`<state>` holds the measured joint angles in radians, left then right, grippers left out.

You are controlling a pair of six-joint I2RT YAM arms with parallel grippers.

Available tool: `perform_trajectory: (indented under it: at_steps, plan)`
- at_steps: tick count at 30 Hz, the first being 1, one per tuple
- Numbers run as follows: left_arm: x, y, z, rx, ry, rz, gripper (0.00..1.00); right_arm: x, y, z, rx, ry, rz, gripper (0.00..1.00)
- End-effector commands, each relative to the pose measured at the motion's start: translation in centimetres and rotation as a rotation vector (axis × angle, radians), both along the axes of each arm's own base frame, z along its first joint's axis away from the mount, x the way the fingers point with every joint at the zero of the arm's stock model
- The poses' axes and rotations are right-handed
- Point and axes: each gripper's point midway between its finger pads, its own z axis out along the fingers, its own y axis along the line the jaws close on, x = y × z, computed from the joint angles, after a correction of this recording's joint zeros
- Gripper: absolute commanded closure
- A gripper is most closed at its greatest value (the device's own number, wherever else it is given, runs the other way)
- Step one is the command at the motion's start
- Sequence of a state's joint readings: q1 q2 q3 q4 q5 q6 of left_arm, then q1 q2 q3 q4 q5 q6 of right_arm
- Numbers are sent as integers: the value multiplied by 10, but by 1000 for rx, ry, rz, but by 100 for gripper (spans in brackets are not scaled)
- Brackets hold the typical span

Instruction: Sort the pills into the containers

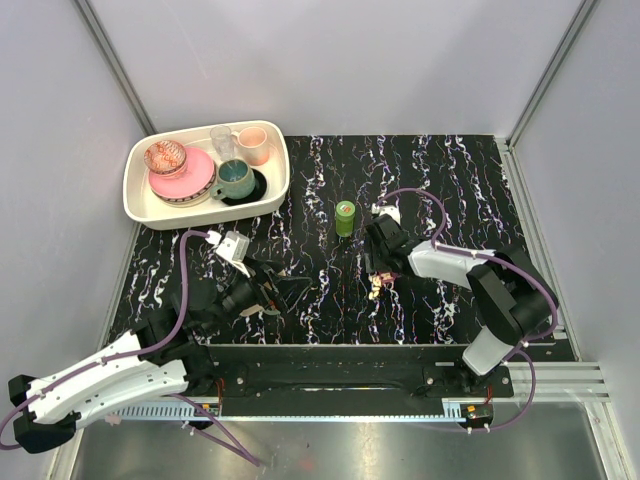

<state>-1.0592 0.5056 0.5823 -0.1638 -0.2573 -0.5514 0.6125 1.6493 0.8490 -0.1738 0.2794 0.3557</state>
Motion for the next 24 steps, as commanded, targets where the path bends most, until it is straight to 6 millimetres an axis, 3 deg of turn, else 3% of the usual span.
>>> perform_trajectory:
  at_steps: [1, 14, 17, 24]
  plan:
    - [-1, -3, 14, -55, -19, -7, 1, 7, -4, 4, -37, -9, -8, 38]
    - [-1, -1, 11, -65, -7, -2, 1, 5, -4, 9, -30, -7, 4, 60]
    - [-1, 1, 10, -79, 3, 10, 1, 6, -3, 18, -25, -24, 9, 64]
    - [6, 17, 8, -129, 67, 114, 1, 12, -3, 62, -3, -97, 21, 69]
